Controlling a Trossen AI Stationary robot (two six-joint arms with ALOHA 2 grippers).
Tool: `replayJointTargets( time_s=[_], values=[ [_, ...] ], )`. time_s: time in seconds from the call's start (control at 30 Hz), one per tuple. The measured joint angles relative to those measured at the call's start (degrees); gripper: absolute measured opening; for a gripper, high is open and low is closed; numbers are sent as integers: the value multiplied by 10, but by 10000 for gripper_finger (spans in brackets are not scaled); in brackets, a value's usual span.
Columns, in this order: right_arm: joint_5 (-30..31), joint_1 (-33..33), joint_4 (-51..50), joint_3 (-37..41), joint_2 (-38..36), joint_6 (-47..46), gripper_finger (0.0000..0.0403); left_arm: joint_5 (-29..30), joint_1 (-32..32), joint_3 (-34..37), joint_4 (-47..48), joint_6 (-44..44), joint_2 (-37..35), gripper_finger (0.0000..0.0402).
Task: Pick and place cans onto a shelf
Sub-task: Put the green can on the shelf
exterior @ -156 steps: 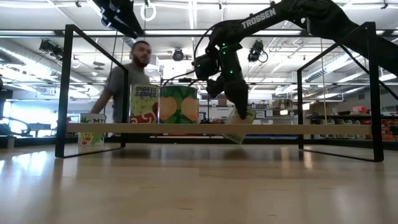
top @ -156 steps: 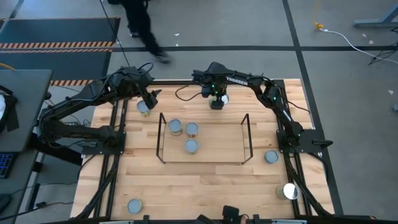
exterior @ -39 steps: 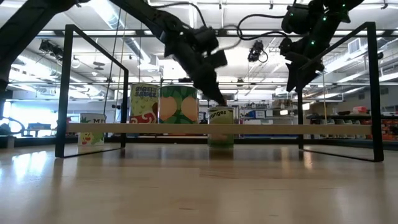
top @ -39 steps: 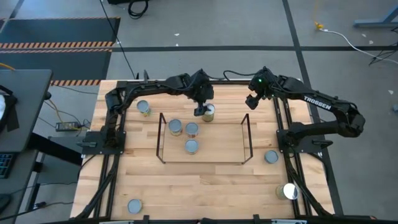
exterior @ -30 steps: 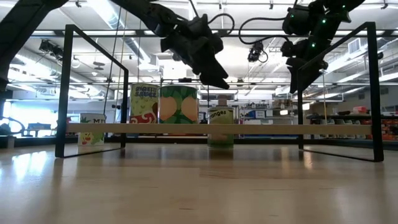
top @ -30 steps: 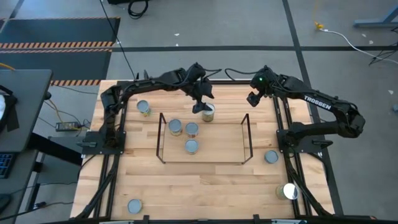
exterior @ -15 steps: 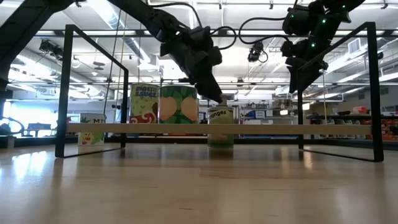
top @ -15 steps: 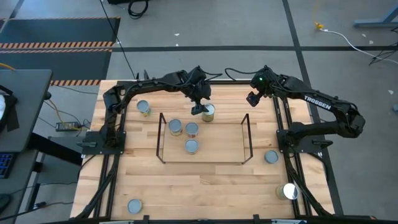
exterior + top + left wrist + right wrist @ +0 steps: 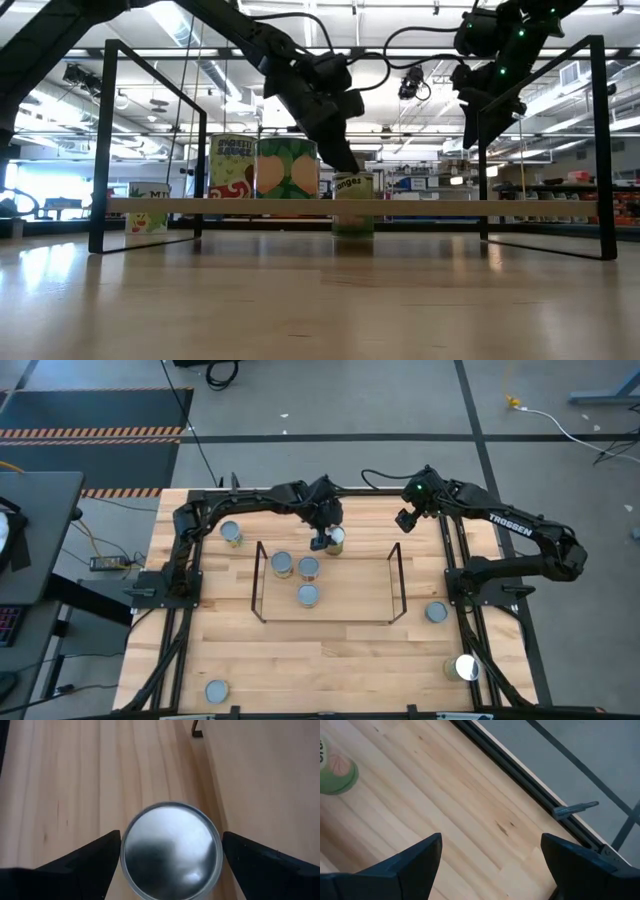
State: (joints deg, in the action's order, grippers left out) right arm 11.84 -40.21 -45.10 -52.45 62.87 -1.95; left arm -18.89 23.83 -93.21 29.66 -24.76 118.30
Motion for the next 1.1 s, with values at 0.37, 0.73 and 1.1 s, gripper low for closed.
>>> replayJointTargets(
  time_s=[0.37,0.73,1.1],
  values=[
    [0,-1,9,0,0,6,348,148,-20,-33,-3,-37,-10,355],
    [-10,-1,19,0,0,25,348,16,-6,-27,31,49,-106,341],
    [-11,0,44,0,0,65,348,67,11,142,-104,76,-178,319]
  ],
)
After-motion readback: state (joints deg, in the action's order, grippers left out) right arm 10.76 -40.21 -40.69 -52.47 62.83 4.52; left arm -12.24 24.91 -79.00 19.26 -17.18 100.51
